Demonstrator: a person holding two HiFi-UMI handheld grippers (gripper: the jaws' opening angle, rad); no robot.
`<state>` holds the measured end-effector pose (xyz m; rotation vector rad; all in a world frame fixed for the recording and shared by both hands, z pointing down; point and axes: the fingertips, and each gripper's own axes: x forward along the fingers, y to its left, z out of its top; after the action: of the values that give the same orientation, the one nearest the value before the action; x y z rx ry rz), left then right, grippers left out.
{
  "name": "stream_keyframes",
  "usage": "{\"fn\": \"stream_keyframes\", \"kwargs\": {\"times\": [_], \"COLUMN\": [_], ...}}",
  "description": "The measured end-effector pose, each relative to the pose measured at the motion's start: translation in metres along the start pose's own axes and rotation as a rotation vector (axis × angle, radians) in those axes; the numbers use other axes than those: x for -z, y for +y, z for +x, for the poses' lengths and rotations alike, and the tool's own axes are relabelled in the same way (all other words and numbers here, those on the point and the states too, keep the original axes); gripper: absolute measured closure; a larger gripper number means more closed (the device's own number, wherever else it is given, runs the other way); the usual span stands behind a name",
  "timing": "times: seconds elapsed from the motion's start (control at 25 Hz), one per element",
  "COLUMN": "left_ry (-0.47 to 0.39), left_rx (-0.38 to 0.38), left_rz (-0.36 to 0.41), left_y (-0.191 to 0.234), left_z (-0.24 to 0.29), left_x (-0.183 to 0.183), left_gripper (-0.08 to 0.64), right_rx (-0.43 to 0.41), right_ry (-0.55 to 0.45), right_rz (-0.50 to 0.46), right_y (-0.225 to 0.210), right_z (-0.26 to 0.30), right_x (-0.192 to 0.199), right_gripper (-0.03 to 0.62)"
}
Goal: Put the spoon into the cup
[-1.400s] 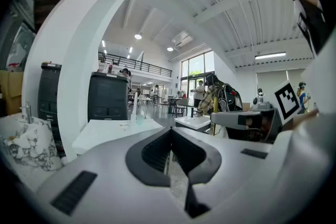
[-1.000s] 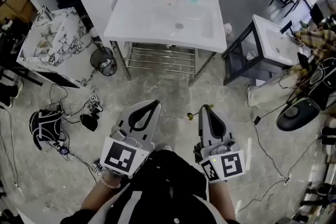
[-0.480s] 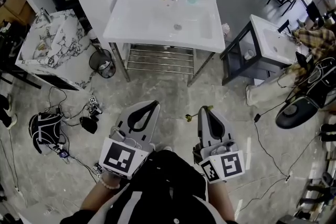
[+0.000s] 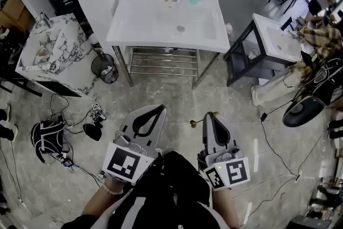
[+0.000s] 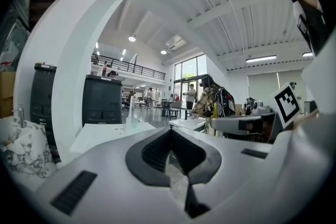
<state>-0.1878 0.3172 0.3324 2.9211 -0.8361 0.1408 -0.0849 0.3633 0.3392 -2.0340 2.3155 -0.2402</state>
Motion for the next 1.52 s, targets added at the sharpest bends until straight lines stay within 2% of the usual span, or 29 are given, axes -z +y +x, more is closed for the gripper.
{"fn": "stream_keyframes", "kwargs": {"times": [0.44,0.72,1.2,1.52], "left_ry": [-0.015,-0.016,-0.012,-0.009], "left_rx": [0.024,0.039,0.018,-0.019], "left_rz": [0.001,-0.009,-0.019,0.004], "left_y": [0.008,0.007,0.014,0.026], "left_z": [-0.018,-0.006,0.053,0.110], "left_x": [0.000,0.000,-0.003,-0.016], "left_gripper": [0.564,0.564,0.563,0.563], "right_rx": [0.044,0.054,-0.020,-0.048], "right_ry": [-0.022,-0.010,-0.004,-0.018], "right_rz": [0.002,-0.013,-0.034,-0.027], "right_y": [0.023,0.014,-0.023,-0.077], "right_z": [-0.006,-0.003,0.043,0.081], "right_x": [0.001,0.000,-0.009,-0.025], "right_gripper": [0.592,0.591,0.591,0.591]}}
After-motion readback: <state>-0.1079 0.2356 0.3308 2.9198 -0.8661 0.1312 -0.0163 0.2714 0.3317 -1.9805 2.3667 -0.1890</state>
